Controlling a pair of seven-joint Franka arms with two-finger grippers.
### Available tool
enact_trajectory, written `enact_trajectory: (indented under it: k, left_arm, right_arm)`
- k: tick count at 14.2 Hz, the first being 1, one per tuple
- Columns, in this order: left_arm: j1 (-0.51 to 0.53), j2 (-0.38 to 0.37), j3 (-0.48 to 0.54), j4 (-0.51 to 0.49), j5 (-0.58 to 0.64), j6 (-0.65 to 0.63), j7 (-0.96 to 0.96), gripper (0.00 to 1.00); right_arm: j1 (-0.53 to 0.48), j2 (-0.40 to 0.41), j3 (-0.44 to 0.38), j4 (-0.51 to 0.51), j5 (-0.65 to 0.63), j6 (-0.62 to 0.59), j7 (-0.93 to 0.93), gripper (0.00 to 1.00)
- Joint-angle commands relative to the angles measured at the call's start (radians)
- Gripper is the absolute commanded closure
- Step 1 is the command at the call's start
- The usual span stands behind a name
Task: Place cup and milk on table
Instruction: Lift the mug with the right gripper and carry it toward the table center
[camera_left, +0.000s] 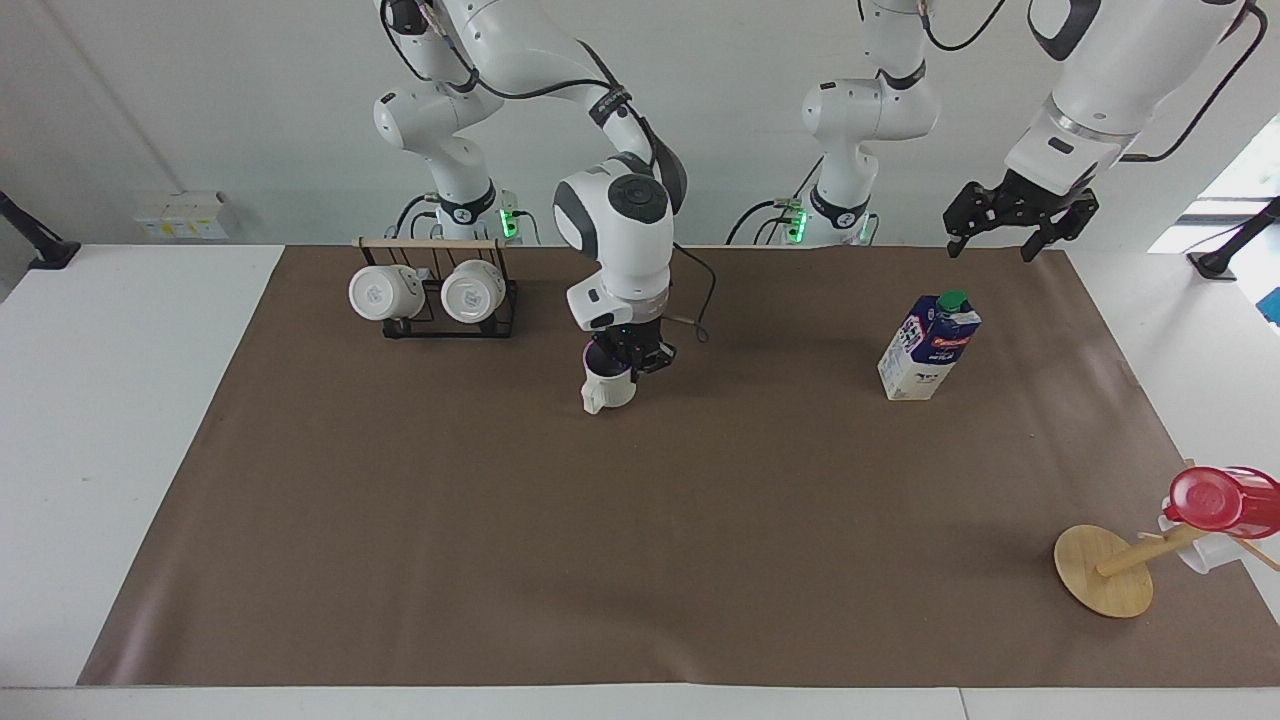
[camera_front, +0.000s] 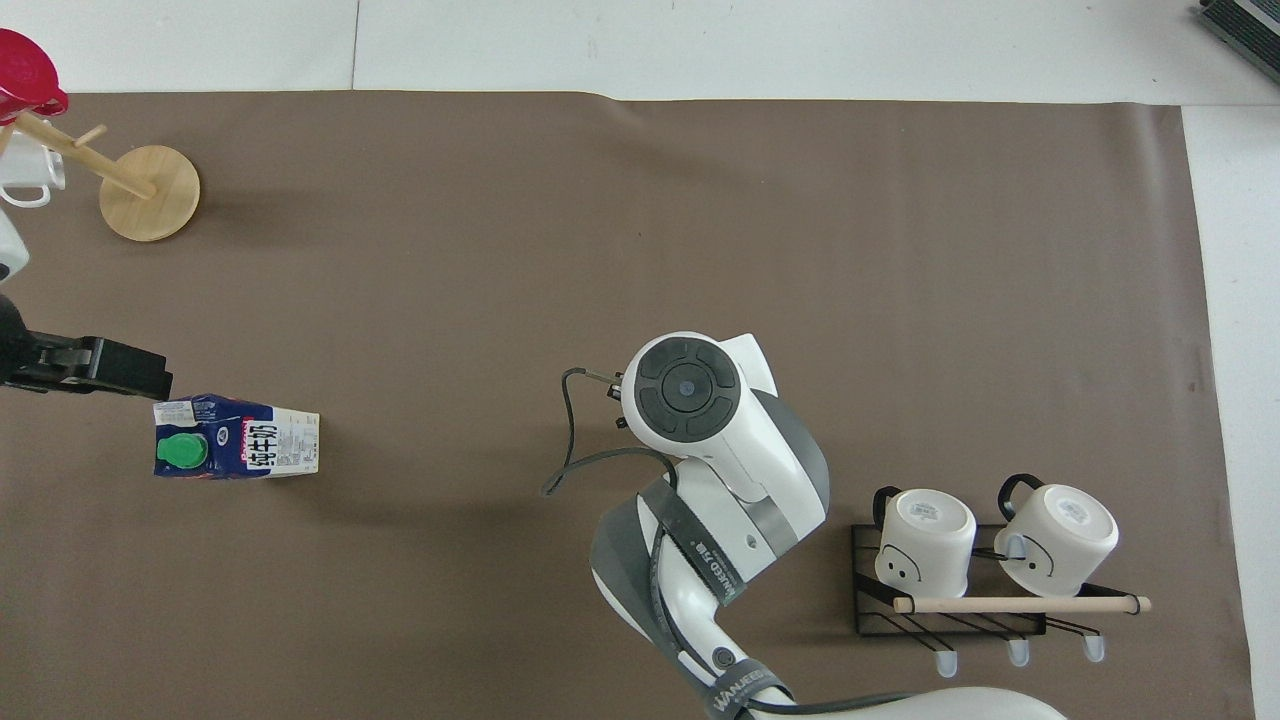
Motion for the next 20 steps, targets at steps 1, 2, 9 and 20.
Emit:
enact_trajectory:
  k: [1,2,9,20]
  left_arm:
    - [0.004,-0.01,0.003,-0.004,-0.012,-0.001,0.011,0.0]
    - [0.004,-0.01,0.003,-0.004,-0.012,-0.001,0.009,0.0]
    - [0.004,-0.012,0.003,-0.004,-0.012,-0.001,0.009,0.0]
    - [0.004,-0.012,0.001,-0.004,-0.012,-0.001,0.009,0.0]
  right_arm:
    - [-0.002,0.001,0.003,-0.017,-0.011,0.025,0.029,1.0]
    - [-0.002,0.0,0.003,-0.018,-0.011,0.025,0.029,1.0]
    - [-0.002,-0.003,0.003,-0.028,-0.011,0.034,0.052,1.0]
    - [-0.006,-0.003,0.003,-0.024,-0.054,0.056,0.051,0.0]
